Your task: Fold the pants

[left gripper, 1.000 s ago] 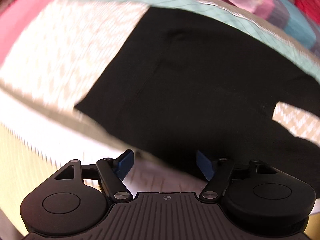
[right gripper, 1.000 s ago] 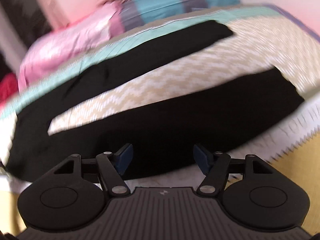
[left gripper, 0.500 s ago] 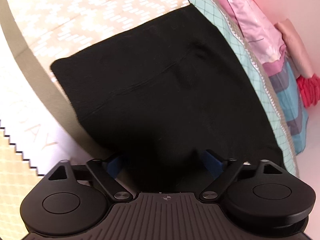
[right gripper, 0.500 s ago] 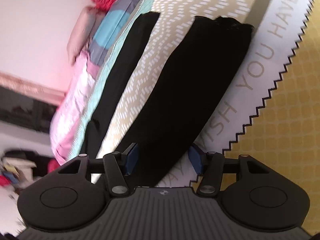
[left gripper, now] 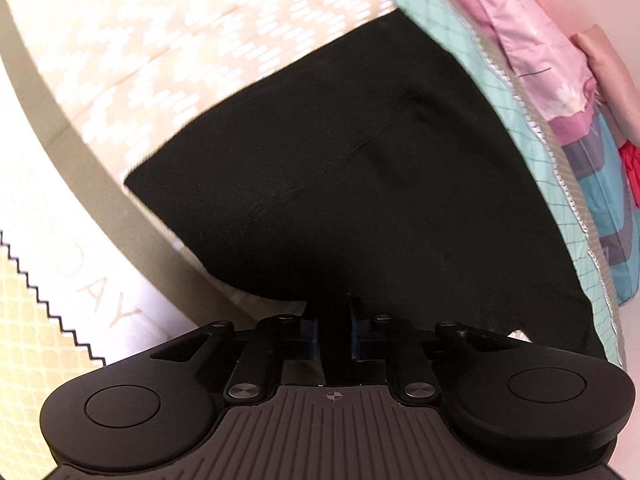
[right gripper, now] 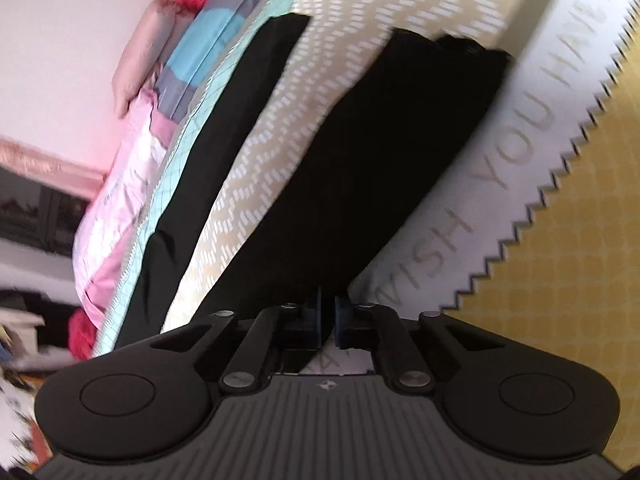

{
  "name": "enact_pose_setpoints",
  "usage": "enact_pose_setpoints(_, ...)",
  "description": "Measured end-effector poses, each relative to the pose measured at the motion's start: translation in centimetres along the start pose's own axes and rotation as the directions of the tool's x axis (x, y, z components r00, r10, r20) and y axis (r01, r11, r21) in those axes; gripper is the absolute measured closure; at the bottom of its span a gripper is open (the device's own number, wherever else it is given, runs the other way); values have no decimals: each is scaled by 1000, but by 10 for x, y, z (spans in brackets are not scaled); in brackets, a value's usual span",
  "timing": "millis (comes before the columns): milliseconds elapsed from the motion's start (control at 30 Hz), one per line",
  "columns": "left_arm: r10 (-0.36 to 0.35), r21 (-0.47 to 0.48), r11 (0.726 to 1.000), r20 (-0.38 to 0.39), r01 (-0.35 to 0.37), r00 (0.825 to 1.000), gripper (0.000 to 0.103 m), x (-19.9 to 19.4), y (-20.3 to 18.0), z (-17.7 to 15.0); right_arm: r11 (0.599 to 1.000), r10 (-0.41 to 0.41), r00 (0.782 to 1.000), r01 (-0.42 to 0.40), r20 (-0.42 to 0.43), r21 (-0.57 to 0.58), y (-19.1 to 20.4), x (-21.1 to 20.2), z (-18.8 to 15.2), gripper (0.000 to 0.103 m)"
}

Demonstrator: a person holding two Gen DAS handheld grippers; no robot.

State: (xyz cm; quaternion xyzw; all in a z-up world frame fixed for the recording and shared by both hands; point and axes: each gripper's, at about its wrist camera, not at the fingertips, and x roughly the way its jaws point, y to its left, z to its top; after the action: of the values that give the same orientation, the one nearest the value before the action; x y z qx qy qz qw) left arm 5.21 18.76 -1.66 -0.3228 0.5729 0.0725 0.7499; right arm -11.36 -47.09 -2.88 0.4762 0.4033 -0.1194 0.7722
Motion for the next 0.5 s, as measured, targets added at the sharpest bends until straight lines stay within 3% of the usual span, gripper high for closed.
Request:
enact_pose_setpoints(167,-52,27,998,38,51,998,27,-20,-17,15,997,69,998,-69,11,-18,25,-3,25,96)
enact_pose_setpoints(333,-110,75,992,71,104,991,27,-25,-50,49,988,114,993,-112,12,-107,75,16,74,96)
enact_pose_setpoints(500,-57,174,984,67,45,996,29,6,-101,93,980,70,997,-72,-16,-183,125,75,139,96)
